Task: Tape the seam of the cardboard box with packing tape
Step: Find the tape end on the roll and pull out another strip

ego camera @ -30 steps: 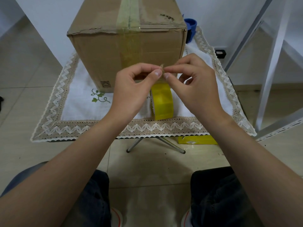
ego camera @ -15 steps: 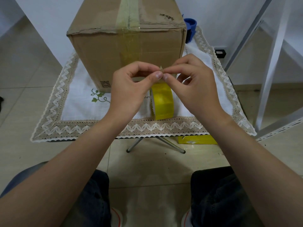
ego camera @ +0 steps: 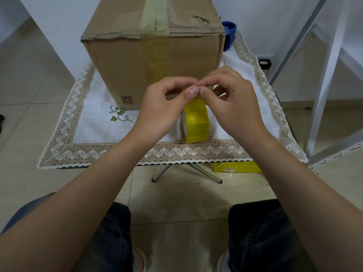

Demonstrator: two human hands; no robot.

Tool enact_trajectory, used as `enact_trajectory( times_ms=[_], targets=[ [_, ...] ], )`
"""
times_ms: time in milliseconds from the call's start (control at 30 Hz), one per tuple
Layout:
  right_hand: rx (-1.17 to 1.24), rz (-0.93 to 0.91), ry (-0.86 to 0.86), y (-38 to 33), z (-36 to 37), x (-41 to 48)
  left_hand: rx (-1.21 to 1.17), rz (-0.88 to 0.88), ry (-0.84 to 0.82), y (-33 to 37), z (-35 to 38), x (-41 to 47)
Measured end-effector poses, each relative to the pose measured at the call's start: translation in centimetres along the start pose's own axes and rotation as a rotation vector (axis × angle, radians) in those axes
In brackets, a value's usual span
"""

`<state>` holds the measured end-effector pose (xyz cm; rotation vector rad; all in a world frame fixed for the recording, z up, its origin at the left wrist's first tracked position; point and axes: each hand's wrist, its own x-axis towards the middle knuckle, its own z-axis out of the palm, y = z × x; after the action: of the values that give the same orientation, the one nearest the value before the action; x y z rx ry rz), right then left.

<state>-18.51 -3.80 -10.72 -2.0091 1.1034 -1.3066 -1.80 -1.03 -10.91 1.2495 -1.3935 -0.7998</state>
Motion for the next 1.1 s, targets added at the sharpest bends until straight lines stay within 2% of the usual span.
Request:
enact_trajectory(
  times_ms=[333, 800, 1100],
  targets=[
    [0.008, 0.033, -0.030, -0.1, 0.0, 0.1, -0.133, -0.030, 0.029, 0.1, -0.3, 0.2],
    [0.032, -0.004, 0.025, -0.6, -0.4, 0.0, -0.028, 0.090, 0.055, 0.4, -0.4, 0.0],
    [0.067, 0.007, 0.028, -1.1, -0.5, -0.1, -0.067, 0.049, 0.060, 0.8, -0.5, 0.0]
  ],
)
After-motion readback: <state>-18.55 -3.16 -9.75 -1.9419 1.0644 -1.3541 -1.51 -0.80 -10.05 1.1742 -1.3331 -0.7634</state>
